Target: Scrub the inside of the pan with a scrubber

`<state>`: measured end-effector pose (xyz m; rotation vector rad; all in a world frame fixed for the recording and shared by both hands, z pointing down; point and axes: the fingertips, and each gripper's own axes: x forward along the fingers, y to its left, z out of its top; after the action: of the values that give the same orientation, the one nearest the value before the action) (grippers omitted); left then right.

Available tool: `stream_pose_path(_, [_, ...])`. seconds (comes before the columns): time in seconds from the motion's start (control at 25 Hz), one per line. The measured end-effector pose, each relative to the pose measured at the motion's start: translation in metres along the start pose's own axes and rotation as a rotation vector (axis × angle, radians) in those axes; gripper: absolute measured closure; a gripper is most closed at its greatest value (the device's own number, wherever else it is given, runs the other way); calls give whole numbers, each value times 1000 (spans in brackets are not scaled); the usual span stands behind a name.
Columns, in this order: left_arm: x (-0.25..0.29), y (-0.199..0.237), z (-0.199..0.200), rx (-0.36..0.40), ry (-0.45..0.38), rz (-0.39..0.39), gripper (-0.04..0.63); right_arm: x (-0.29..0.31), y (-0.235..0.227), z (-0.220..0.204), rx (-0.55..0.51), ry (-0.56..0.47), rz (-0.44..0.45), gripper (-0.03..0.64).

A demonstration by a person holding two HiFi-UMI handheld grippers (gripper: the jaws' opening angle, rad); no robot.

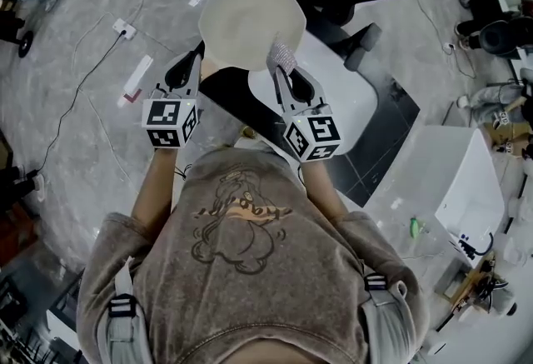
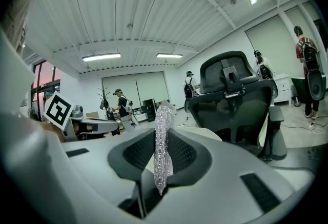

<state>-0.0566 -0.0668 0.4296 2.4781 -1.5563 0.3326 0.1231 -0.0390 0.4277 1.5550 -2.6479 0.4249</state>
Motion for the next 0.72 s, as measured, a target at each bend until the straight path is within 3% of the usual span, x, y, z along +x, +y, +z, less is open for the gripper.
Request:
stream_pose_path(0.28, [19, 15, 0, -9, 32, 14, 558, 32, -5, 3, -12, 33, 62, 534])
stream_pose_path(0.32, [21, 16, -1, -26, 35, 0, 516, 35, -4, 2, -11, 39, 64, 534])
stream_pose_path(0.44, [34, 17, -7, -58, 69, -65, 280, 47, -1, 4, -15, 47, 60, 534])
stream_pose_path(0.72, [58, 26, -30, -26, 186, -137, 261, 69, -6, 4, -7, 54, 29, 534])
